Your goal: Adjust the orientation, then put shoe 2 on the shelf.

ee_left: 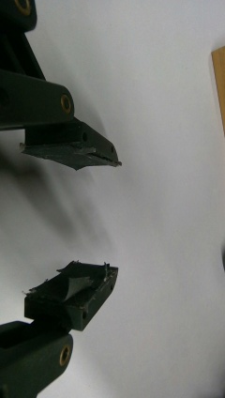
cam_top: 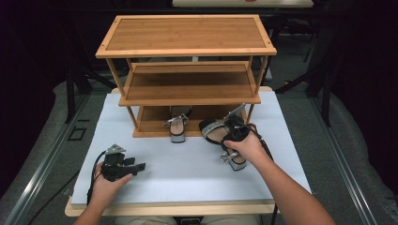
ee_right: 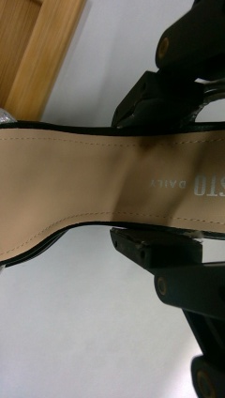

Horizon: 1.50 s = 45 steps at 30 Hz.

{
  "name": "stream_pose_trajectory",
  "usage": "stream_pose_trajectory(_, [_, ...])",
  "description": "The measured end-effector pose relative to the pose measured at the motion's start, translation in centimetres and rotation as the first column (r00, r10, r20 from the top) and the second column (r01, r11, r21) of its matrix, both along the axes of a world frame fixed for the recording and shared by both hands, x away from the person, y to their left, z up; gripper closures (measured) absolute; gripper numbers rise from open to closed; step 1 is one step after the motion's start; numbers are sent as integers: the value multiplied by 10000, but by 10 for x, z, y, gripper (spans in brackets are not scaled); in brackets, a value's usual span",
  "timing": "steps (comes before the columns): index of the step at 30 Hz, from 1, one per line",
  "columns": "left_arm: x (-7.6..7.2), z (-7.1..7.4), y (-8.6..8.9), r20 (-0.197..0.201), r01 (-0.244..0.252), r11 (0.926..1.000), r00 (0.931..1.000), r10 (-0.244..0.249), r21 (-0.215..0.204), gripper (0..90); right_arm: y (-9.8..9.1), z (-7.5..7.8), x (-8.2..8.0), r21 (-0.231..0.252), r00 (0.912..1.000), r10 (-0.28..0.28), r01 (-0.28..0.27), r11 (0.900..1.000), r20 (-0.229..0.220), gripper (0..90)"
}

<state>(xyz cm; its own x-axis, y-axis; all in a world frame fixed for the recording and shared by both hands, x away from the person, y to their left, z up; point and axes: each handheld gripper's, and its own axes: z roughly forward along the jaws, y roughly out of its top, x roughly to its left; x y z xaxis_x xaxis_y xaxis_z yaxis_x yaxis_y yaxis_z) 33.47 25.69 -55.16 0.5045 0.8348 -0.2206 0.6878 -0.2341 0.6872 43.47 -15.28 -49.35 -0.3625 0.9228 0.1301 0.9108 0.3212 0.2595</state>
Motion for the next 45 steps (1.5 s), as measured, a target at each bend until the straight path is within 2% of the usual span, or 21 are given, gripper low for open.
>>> stream_pose_trajectory(1, [0,0,0,-3,10,10000,10000,-10,10,401,1,0,2,-44,9999,-46,46,10000,-98,419])
stream_pose_trajectory(4, [0,0,-1,-30,10,10000,10000,-10,29,401,4,-2,5,189,9996,-262,263,9995,-38,417])
stream_pose_trajectory(7, [1,-1,-2,-32,51,10000,10000,-51,66,401,4,-5,8,516,9988,-466,475,9975,-170,413])
stream_pose_trajectory(10, [1,-1,-2,-28,41,10000,10000,-41,59,401,2,-5,8,773,9988,-480,485,9958,-86,399])
stream_pose_trajectory(11, [1,-1,-2,-45,37,10000,10000,-36,63,400,-1,-3,8,878,9992,-314,335,9956,-248,383])
stream_pose_trajectory(14, [0,-1,-1,-56,23,10000,10000,-23,62,400,-4,5,5,1334,9971,-644,584,9893,412,364])
stream_pose_trajectory(15, [0,-1,-1,-54,18,10000,10000,-17,55,400,-6,10,3,1433,9975,-551,482,9885,450,362])
stream_pose_trajectory(16, [0,-1,-1,-51,16,10000,10000,-16,56,400,-9,17,1,1285,9987,-365,318,9912,349,362])
stream_pose_trajectory(17, [0,-1,-1,-51,13,10000,10000,-13,52,400,-9,20,-2,1328,9961,-379,270,9908,799,362])
stream_pose_trajectory(20, [0,-1,-1,-38,4,10000,10000,-3,58,400,-14,38,-14,1082,9951,-58,-49,9941,986,363])
stream_pose_trajectory(23, [0,-1,-2,-22,3,10000,10000,-3,64,400,-19,52,-31,1055,9873,344,-511,9931,1550,363])
stream_pose_trajectory(24, [-1,-1,-2,-31,8,10000,10000,-8,72,400,-23,57,-38,897,9830,613,-777,9929,1732,363])
stream_pose_trajectory(28, [0,-1,-3,-64,19,10000,10000,-18,78,400,-37,64,-60,740,9709,964,-1151,9906,2192,367])
stream_pose_trajectory(29, [0,-2,-3,-58,31,10000,10000,-31,80,400,-42,63,-64,946,9710,1057,-1284,9872,2146,369])
stream_pose_trajectory(32, [0,-2,-4,-64,51,9999,10000,-50,110,399,-53,53,-76,798,9655,1107,-1327,9879,2359,371])
stream_pose_trajectory(34, [0,-2,-5,-102,60,9999,9999,-59,108,399,-59,39,-84,946,9667,1083,-1332,9866,2318,372])
stream_pose_trajectory(37, [0,-3,-6,-134,80,9999,9999,-78,127,399,-61,20,-90,646,9636,1354,-1540,9860,2306,373])
stream_pose_trajectory(39, [0,-3,-6,-127,62,9999,9999,-60,129,398,-62,8,-93,722,9607,1408,-1622,9841,2393,372])
stream_pose_trajectory(41, [0,-3,-6,-143,63,9999,9999,-61,127,399,-63,0,-94,818,9525,1638,-1903,9783,2566,363])
stream_pose_trajectory(42, [0,-3,-5,-123,54,9999,9999,-52,128,399,-62,-5,-95,676,9477,1707,-1955,9784,2697,359])
stream_pose_trajectory(45, [0,-3,-5,-163,-7,10000,9999,9,98,399,-61,-16,-95,487,9462,1930,-2124,9760,2599,353])
